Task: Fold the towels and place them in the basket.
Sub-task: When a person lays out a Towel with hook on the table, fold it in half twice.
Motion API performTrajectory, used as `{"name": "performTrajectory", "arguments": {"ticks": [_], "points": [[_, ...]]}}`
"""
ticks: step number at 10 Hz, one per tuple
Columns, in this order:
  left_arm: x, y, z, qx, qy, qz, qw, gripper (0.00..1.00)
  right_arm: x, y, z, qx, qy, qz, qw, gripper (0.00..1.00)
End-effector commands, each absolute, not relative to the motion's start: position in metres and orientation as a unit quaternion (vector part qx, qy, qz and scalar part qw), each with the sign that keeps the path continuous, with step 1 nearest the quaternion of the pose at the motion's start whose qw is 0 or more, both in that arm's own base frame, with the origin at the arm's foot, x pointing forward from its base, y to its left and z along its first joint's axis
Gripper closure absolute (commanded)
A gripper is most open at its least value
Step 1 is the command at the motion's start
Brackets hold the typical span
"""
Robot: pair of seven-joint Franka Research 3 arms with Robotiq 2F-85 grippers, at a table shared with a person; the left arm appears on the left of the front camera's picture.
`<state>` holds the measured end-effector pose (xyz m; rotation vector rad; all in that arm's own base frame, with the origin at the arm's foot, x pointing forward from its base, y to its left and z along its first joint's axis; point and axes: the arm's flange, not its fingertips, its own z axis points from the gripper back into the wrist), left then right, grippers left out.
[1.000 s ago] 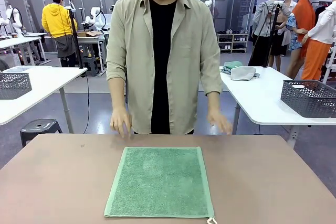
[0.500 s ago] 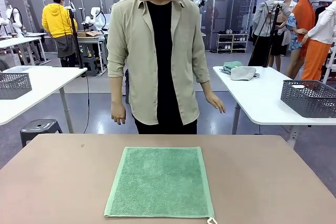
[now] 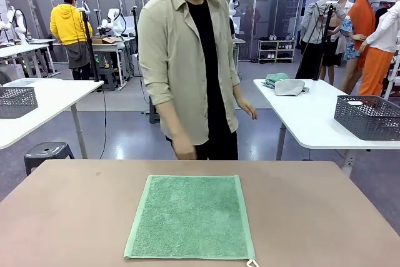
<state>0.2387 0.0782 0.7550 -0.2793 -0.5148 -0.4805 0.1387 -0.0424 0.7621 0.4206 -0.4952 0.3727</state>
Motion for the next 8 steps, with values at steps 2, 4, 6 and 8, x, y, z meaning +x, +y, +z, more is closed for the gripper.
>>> {"name": "performTrajectory", "arguments": {"ticks": [2, 4, 6, 8], "points": [[0.265, -0.007, 0.789, -0.083, -0.247, -0.381, 0.887, 0.0, 0.17, 0.016, 0.799, 0.128, -0.221, 0.335, 0.907, 0.0], [0.269, -0.082, 0.778, -0.062, -0.212, -0.519, 0.826, 0.0, 0.185, 0.072, 0.793, 0.095, -0.189, 0.471, 0.856, 0.0], [0.263, -0.14, 0.749, -0.036, -0.159, -0.615, 0.771, 0.0, 0.194, 0.114, 0.772, 0.081, -0.155, 0.56, 0.81, 0.0], [0.256, -0.175, 0.724, -0.003, -0.123, -0.672, 0.73, 0.0, 0.198, 0.143, 0.749, 0.062, -0.129, 0.645, 0.751, 0.0]]}}
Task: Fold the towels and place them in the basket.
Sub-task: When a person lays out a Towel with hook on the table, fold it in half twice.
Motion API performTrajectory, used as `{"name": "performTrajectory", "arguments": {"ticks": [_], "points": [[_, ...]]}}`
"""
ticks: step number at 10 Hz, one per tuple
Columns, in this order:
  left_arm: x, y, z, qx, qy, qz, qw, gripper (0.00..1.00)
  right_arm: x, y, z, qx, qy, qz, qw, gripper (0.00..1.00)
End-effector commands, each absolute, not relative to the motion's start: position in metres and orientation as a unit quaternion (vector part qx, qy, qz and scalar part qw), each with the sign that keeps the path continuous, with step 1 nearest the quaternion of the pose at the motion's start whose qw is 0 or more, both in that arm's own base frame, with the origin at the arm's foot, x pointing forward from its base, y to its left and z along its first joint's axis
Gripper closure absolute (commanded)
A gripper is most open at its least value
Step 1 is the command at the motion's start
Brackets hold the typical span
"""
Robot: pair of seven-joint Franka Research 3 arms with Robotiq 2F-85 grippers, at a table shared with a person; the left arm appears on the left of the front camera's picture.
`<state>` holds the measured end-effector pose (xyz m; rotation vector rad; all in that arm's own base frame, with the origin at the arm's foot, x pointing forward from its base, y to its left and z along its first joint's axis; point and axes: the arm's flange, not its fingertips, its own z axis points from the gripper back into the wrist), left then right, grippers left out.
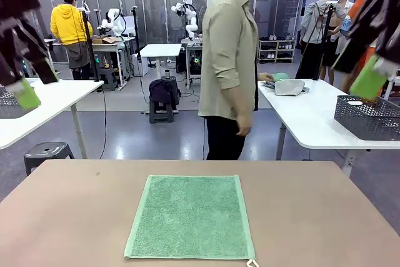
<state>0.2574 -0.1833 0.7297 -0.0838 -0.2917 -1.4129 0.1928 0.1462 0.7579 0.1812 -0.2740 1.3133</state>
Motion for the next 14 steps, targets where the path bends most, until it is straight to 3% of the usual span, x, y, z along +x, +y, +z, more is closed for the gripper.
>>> {"name": "performTrajectory", "arguments": {"ticks": [1, 5, 13, 14], "points": [[0.253, -0.181, 0.716, 0.005, -0.114, -0.696, 0.709, 0.0, 0.197, 0.152, 0.738, 0.053, -0.101, 0.68, 0.724, 0.0], [0.244, -0.184, 0.692, 0.035, -0.079, -0.719, 0.689, 0.0, 0.204, 0.161, 0.705, 0.039, -0.032, 0.698, 0.714, 0.0], [0.25, -0.189, 0.697, 0.022, -0.086, -0.711, 0.697, 0.0, 0.204, 0.162, 0.705, 0.045, -0.044, 0.694, 0.717, 0.0], [0.25, -0.188, 0.695, 0.025, -0.084, -0.711, 0.698, 0.0, 0.212, 0.167, 0.686, 0.046, -0.041, 0.699, 0.713, 0.0]]}}
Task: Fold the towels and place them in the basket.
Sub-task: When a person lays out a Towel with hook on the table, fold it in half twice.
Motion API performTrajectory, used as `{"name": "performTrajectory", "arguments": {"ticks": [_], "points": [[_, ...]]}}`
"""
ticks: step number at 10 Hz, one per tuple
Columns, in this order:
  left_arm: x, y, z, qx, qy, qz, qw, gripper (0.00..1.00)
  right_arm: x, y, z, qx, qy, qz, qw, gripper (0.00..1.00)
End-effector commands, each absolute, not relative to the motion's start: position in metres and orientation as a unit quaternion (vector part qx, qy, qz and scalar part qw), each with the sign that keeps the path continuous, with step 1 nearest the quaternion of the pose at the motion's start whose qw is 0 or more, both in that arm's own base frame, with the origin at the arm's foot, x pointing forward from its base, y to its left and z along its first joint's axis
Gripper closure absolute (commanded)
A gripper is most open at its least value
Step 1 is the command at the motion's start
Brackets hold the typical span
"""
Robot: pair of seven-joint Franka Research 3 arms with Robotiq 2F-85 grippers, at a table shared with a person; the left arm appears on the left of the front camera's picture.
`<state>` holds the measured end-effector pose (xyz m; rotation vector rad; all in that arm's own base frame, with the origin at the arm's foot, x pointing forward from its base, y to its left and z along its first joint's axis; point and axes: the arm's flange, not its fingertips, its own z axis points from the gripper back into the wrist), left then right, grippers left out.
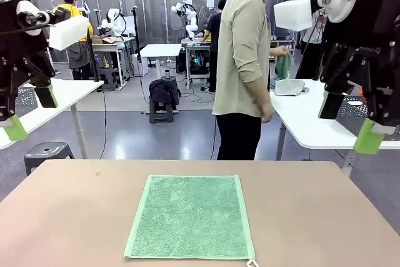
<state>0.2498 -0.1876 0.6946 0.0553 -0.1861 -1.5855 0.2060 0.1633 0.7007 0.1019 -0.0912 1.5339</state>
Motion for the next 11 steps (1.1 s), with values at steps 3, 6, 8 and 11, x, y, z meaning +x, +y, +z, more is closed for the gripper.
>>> {"name": "performTrajectory", "arguments": {"ticks": [3, 6, 8, 11], "points": [[0.254, -0.224, 0.637, 0.034, -0.08, -0.699, 0.71, 0.0, 0.232, 0.185, 0.624, 0.025, -0.062, 0.693, 0.718, 0.0], [0.265, -0.241, 0.566, 0.022, -0.076, -0.698, 0.712, 0.0, 0.245, 0.195, 0.551, 0.036, -0.061, 0.689, 0.721, 0.0], [0.28, -0.242, 0.493, -0.003, -0.096, -0.714, 0.694, 0.0, 0.255, 0.193, 0.495, 0.037, -0.058, 0.691, 0.72, 0.0], [0.293, -0.241, 0.416, -0.028, -0.08, -0.72, 0.688, 0.0, 0.268, 0.204, 0.424, 0.058, -0.058, 0.678, 0.73, 0.0]]}}
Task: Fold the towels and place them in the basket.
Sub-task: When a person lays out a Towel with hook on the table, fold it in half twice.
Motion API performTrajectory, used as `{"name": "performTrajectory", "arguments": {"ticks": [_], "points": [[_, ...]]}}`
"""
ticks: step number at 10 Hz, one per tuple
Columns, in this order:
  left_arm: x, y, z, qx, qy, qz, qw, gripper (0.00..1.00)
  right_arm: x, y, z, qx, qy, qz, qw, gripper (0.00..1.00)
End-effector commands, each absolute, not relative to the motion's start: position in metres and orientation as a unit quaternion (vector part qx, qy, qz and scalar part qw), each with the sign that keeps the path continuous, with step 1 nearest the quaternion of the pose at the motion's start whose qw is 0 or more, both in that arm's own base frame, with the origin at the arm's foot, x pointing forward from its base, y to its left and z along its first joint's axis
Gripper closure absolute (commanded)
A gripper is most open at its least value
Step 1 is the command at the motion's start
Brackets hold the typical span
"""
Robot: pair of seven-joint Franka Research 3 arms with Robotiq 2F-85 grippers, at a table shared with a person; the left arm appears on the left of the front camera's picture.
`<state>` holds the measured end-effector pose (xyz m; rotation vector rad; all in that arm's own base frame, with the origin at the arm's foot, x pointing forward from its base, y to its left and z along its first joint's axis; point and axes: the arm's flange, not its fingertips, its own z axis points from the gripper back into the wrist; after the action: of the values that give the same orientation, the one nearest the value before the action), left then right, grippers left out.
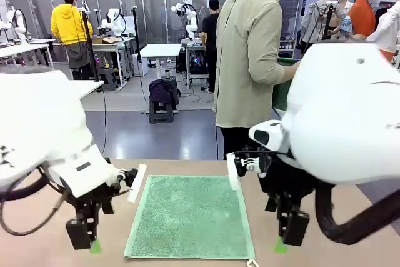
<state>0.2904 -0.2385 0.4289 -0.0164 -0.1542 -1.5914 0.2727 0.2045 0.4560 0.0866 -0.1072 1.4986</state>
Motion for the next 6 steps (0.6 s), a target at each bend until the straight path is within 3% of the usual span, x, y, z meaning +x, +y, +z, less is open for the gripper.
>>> {"name": "performTrajectory", "arguments": {"ticks": [1, 6], "points": [[0.296, -0.243, 0.402, -0.03, -0.071, -0.721, 0.688, 0.0, 0.271, 0.209, 0.409, 0.059, -0.052, 0.673, 0.736, 0.0], [0.3, -0.261, 0.358, -0.028, -0.05, -0.732, 0.678, 0.0, 0.274, 0.227, 0.347, 0.054, -0.02, 0.657, 0.751, 0.0]]}}
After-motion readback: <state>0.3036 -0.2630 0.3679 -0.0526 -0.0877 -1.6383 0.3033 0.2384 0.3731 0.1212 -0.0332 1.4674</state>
